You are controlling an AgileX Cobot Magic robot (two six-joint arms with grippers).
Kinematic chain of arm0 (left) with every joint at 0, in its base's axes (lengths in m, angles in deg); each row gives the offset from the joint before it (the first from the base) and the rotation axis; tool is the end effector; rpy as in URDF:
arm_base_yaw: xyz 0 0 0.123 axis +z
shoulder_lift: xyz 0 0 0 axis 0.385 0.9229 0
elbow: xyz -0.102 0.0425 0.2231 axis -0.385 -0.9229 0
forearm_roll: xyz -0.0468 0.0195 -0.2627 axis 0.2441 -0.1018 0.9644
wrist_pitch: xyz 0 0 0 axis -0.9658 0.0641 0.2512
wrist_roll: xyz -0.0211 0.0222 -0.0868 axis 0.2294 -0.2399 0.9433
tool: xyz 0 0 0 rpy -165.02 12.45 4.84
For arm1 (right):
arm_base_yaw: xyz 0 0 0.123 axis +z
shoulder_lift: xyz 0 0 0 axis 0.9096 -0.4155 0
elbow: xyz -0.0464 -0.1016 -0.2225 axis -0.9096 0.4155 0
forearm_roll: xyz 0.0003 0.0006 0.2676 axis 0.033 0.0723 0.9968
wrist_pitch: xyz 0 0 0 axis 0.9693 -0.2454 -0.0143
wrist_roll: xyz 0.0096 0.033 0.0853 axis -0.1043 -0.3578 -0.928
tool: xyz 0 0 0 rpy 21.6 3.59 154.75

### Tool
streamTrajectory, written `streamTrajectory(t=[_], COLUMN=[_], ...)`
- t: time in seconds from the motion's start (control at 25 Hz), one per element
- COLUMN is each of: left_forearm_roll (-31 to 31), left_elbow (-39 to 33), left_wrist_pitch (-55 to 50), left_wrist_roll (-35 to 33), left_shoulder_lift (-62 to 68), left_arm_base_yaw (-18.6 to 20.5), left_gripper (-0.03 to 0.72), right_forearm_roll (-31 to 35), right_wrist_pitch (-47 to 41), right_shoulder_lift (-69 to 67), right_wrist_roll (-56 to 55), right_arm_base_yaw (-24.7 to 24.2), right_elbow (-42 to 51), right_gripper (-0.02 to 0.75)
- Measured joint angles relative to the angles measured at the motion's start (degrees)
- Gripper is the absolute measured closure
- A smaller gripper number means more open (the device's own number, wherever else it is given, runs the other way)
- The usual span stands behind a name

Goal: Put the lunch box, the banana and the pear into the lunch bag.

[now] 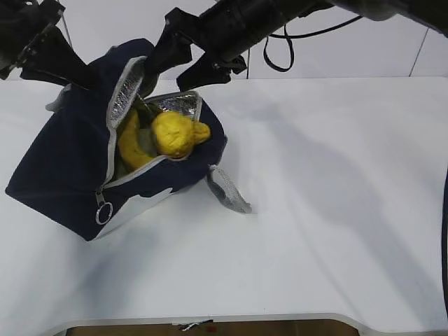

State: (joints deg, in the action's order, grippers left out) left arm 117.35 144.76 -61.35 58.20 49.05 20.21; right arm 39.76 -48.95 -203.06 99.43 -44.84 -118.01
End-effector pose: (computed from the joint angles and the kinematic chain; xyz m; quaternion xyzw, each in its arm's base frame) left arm 0.3813 -0.0779 0.2635 0.1047 0.9173 -0.3520 0.1538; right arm 0.4394 0.2343 0.2526 -0.2371 0.8579 0.4138 0.1914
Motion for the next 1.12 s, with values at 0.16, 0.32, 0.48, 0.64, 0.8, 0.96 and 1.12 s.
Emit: streamTrajectory(t=[0.16,0.32,0.48,0.64,0.8,0.96,1.12], left_forearm_roll=[0.0,0.0,-0.1,-0.1,-0.1,-0.1,-0.2], left_elbow=[0.0,0.0,0.0,0.0,0.0,0.0,0.0], left_wrist_pitch=[0.0,0.0,0.0,0.0,0.0,0.0,0.0], left_wrist_roll=[0.0,0.0,0.0,0.0,0.0,0.0,0.0], left_shoulder_lift=[0.0,0.0,0.0,0.0,0.0,0.0,0.0], left_arm_base_yaw=[0.0,0.0,0.0,0.0,0.0,0.0,0.0], left_gripper=[0.681,0.681,0.681,0.681,0.681,0.681,0.681], right_forearm_roll=[1.6,-3.0,-19.8,-28.1,-28.8,-27.7,-26.0], right_wrist_pitch=[-0.6,-3.5,-4.2,-4.7,-4.8,-4.9,-4.9], right_shoulder_lift=[0.0,0.6,2.1,2.2,2.2,2.2,2.2], right_wrist_roll=[2.0,2.3,-3.1,-7.9,-9.2,-9.7,-9.8], right_arm_base_yaw=[-0.1,-0.9,-2.0,-3.7,-3.9,-3.9,-3.9], right_elbow=[-0.2,-1.5,-1.8,-1.9,-0.3,2.7,5.2], right_gripper=[0.144,0.145,0.146,0.148,0.149,0.150,0.150])
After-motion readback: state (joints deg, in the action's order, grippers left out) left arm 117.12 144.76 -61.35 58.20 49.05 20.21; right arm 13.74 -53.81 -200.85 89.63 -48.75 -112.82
